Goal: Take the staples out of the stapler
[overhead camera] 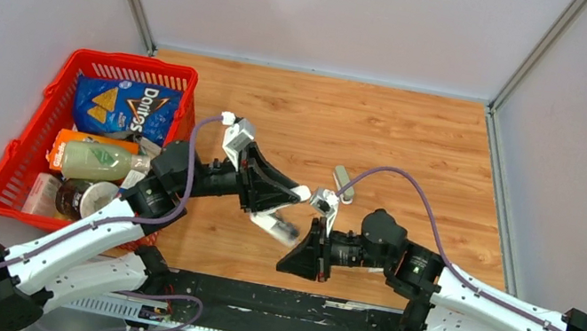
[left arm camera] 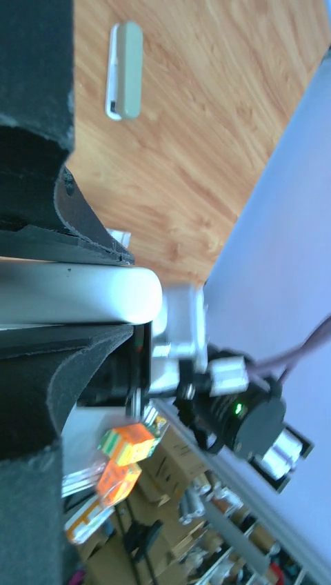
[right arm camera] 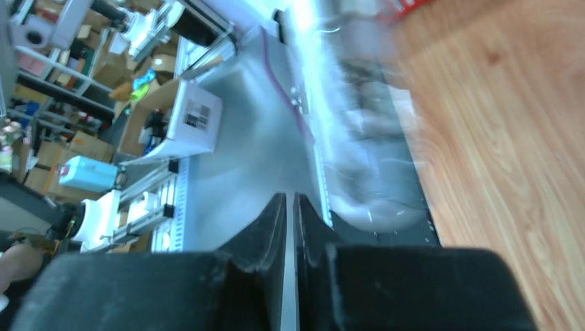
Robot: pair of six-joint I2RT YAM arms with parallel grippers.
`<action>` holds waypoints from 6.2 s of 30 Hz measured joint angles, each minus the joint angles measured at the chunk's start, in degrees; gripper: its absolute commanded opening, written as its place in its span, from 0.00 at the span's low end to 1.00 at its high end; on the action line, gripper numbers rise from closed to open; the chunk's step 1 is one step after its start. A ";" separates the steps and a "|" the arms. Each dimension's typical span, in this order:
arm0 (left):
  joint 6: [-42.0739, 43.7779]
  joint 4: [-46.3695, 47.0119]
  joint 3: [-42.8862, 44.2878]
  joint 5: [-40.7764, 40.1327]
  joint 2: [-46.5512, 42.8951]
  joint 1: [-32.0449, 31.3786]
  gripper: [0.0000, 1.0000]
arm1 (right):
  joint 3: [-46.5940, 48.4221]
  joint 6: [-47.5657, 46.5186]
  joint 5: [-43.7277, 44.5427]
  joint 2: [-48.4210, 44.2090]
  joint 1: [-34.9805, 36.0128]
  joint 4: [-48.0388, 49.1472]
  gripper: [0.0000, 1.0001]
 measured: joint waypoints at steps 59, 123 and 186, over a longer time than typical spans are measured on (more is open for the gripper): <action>-0.09 -17.68 1.81 -33.77 1.88 1.20 0.00 | 13.99 -13.77 22.97 20.37 -8.87 0.66 0.00; -0.15 -24.52 3.13 -38.82 17.16 1.05 0.00 | 3.96 -8.28 2.58 30.88 -11.87 20.55 0.00; -7.91 -17.68 2.03 -28.74 2.71 3.28 0.00 | 22.25 -10.38 17.77 24.85 -12.15 -11.10 0.00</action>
